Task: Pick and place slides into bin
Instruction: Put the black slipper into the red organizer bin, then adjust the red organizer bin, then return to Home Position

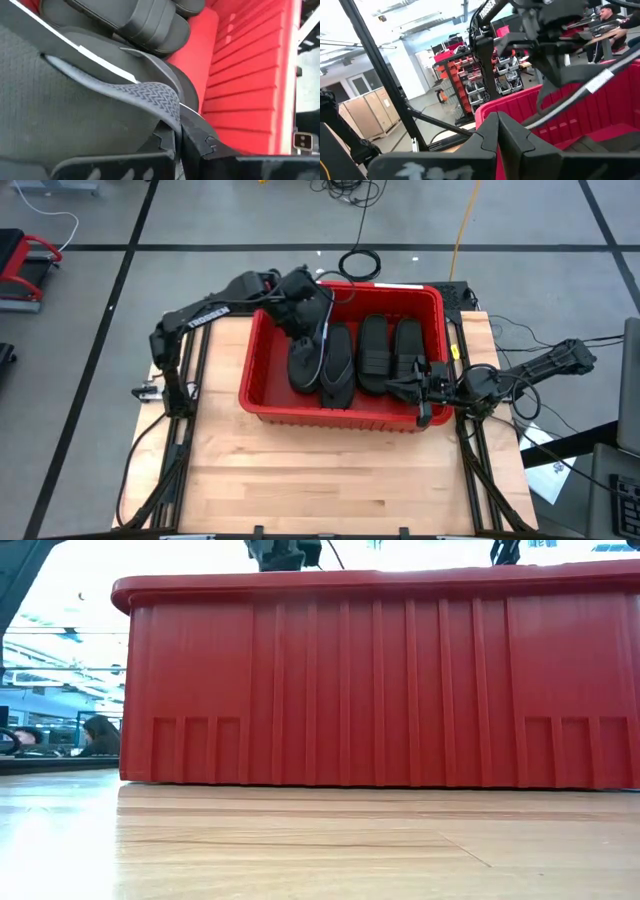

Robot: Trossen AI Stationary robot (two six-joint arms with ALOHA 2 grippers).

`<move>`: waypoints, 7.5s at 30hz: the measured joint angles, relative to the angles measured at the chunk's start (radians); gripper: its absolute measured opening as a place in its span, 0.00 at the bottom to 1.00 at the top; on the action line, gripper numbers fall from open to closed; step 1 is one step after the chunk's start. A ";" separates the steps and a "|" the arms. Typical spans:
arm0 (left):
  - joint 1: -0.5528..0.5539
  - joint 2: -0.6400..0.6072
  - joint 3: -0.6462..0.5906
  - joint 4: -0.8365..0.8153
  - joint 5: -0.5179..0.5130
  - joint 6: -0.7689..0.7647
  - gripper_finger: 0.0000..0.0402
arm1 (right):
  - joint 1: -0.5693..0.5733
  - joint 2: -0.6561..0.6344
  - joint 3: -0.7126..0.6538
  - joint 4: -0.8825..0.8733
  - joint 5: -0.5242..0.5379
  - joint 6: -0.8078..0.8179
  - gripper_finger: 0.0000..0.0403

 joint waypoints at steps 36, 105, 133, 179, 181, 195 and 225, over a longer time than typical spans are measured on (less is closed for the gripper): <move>0.094 -0.023 -0.534 0.441 0.172 -0.318 0.00 | 0.000 0.000 0.000 0.006 0.000 -0.034 0.00; -0.246 -0.538 -0.569 0.097 0.023 0.411 0.01 | 0.264 -0.084 0.125 -0.494 -0.281 0.145 0.00; -0.226 -0.510 -0.570 0.160 -0.064 0.311 0.02 | 0.405 -0.072 0.148 -0.892 -0.253 0.428 0.00; -0.289 -0.609 -0.570 0.244 -0.413 -0.001 0.01 | -0.180 -0.123 0.332 -1.917 0.381 0.522 0.00; -0.289 -0.612 -0.570 0.245 -0.413 0.001 0.00 | -0.180 -0.124 0.314 -1.864 0.370 0.517 0.00; -0.268 -0.611 -0.570 0.244 -0.405 0.045 0.00 | -0.223 -0.120 0.299 -1.664 0.293 0.284 0.00; -0.171 -0.945 -1.093 1.217 -0.043 -0.058 0.00 | -0.253 -0.139 0.361 -0.645 -0.138 -0.322 0.00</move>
